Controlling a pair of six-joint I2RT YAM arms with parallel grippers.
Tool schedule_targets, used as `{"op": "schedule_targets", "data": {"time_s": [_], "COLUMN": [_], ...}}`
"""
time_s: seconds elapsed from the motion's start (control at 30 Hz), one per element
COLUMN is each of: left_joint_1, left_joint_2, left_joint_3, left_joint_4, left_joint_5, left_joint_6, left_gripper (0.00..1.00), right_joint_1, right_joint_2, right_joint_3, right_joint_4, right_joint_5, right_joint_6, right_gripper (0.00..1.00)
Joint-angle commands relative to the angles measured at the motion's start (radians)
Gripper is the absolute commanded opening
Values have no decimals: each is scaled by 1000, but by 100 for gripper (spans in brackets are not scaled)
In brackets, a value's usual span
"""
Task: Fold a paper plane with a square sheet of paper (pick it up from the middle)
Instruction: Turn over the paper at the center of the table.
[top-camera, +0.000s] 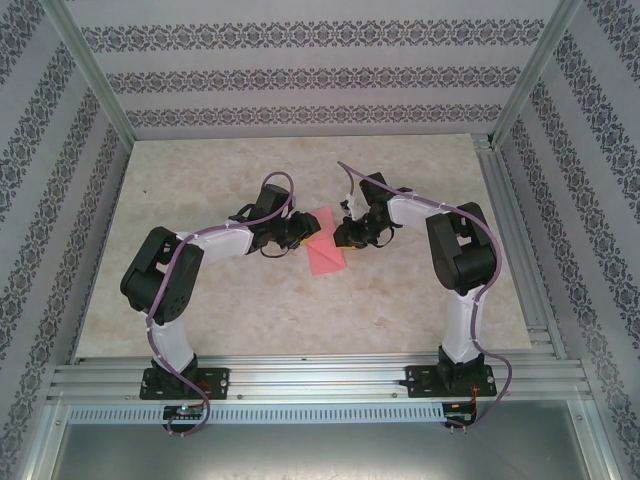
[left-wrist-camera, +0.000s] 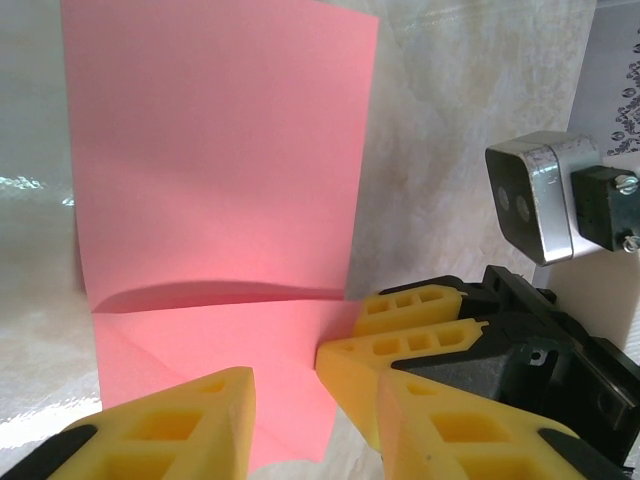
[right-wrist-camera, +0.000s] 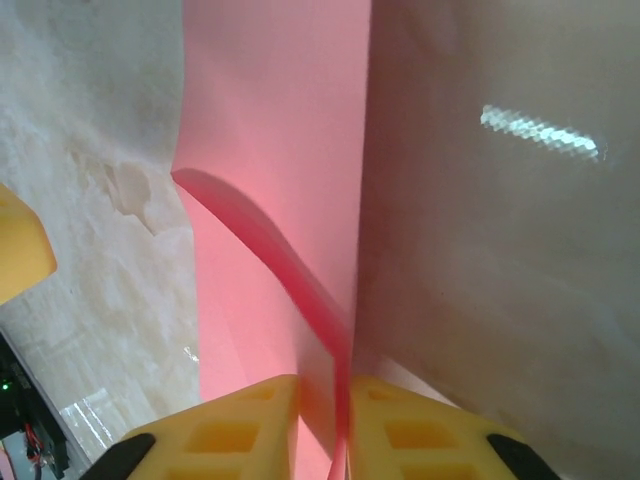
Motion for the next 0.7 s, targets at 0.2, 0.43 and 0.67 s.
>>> {"op": "schedule_targets", "data": {"time_s": [0.2,0.43,0.67], "left_joint_1": [28,105,241], "left_joint_2": [-54,-201,-322], "left_joint_3": [-35,-128,-228], "left_joint_4": [2,-36,-86], "left_joint_5": [-33,-103,-114], "left_joint_6": [15,2,-5], "left_gripper": [38,38,39], "right_joint_1": [9,117,311], "right_joint_2": [-141,-310,-236], "right_joint_3": [11,46,72], "right_joint_4": [-58,-263,-341], "right_joint_5": [87,733,1123], "right_joint_6": [-23,-184,-172], "right_gripper": [3,4,3]}}
